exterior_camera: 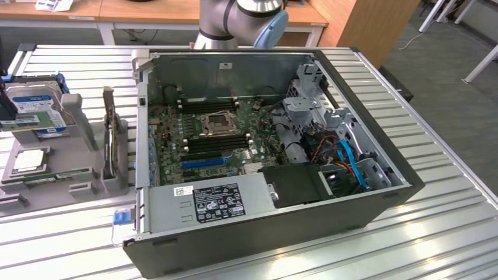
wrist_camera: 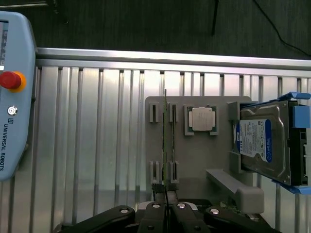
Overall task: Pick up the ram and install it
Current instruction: 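Pick up the ram and move it above insertion slot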
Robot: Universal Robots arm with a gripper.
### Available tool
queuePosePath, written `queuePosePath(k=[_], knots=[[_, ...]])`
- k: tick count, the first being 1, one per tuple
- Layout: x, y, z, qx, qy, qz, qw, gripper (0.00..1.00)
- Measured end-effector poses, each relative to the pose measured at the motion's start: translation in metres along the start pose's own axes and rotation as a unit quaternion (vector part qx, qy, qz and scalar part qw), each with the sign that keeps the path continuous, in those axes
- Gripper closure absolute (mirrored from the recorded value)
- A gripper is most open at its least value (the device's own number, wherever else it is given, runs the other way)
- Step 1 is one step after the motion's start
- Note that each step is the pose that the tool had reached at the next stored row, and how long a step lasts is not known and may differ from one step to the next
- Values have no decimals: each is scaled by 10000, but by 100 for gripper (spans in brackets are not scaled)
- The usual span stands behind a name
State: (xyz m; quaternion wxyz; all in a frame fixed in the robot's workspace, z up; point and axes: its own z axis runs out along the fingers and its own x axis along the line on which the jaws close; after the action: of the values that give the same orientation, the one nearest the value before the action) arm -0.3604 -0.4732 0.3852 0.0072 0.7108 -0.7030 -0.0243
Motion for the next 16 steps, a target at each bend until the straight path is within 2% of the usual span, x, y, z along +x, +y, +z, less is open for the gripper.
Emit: queuePosePath(k=[7, 16], knots=[[-1, 2, -48, 0, 0, 0, 10000, 89], [-1, -17, -52, 0, 0, -1, 10000, 89]])
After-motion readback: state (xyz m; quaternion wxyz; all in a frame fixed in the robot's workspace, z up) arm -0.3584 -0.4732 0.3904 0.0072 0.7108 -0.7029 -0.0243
